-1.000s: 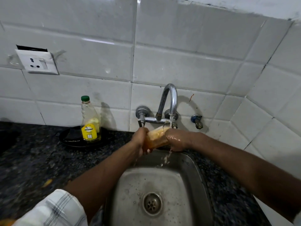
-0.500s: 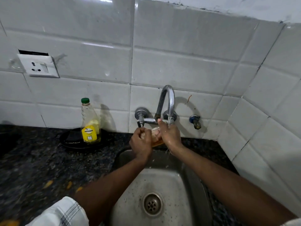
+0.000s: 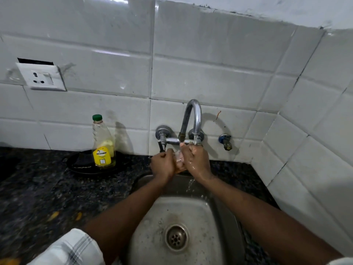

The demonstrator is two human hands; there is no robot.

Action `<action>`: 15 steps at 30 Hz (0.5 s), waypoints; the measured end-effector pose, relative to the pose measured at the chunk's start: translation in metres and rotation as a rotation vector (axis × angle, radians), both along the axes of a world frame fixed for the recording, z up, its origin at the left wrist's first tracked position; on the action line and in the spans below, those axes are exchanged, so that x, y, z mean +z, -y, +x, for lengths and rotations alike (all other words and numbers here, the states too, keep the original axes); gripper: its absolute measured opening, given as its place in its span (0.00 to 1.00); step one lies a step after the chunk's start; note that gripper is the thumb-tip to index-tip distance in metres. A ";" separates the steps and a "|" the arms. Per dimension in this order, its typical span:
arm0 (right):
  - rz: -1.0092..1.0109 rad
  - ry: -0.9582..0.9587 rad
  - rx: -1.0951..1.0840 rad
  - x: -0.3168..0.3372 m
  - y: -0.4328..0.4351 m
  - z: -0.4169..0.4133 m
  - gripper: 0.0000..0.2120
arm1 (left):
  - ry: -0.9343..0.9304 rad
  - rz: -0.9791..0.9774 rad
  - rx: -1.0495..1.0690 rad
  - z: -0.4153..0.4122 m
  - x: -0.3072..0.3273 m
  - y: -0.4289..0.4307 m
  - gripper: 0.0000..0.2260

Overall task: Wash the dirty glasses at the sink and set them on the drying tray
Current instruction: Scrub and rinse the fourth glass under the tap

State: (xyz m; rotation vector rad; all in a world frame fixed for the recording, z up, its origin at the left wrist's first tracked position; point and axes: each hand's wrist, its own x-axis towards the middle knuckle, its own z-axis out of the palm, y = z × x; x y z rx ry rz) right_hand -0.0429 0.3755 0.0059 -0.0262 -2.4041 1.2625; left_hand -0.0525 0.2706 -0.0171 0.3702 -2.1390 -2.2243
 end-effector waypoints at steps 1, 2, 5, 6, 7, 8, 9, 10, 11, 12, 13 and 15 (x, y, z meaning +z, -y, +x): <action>0.031 -0.004 0.020 -0.001 -0.003 0.002 0.21 | 0.214 0.074 -0.156 -0.004 0.004 0.003 0.15; 0.035 0.002 0.034 -0.002 -0.006 0.004 0.21 | 0.378 0.132 -0.305 -0.005 0.010 0.008 0.17; -0.068 0.055 0.002 -0.006 -0.007 0.001 0.21 | 0.382 0.117 -0.289 -0.009 0.012 0.006 0.14; -0.092 0.058 -0.037 -0.004 -0.006 -0.001 0.22 | 0.265 0.049 -0.162 -0.008 0.009 0.001 0.13; -0.118 0.071 -0.076 -0.002 -0.004 -0.005 0.22 | 0.080 -0.054 -0.020 -0.005 0.004 -0.002 0.12; -0.153 0.078 -0.108 -0.001 -0.003 -0.007 0.22 | -0.117 -0.141 0.069 -0.001 0.000 -0.005 0.12; -0.185 0.079 -0.119 0.000 -0.002 -0.007 0.21 | -0.224 -0.213 0.109 0.004 -0.002 -0.007 0.12; -0.194 0.076 -0.097 0.002 0.001 -0.003 0.19 | -0.225 -0.249 0.098 0.001 -0.004 -0.005 0.13; -0.165 0.069 -0.055 0.003 0.001 0.001 0.18 | -0.109 -0.217 0.020 -0.004 -0.001 -0.001 0.15; -0.108 0.059 -0.006 0.004 0.000 0.005 0.18 | 0.075 -0.147 -0.105 -0.008 0.002 0.003 0.18; -0.062 0.058 0.041 0.003 -0.001 0.008 0.19 | 0.271 -0.065 -0.265 -0.010 0.005 0.008 0.20; -0.082 0.072 0.091 0.003 -0.003 0.012 0.19 | 0.394 0.005 -0.430 -0.010 0.013 0.013 0.21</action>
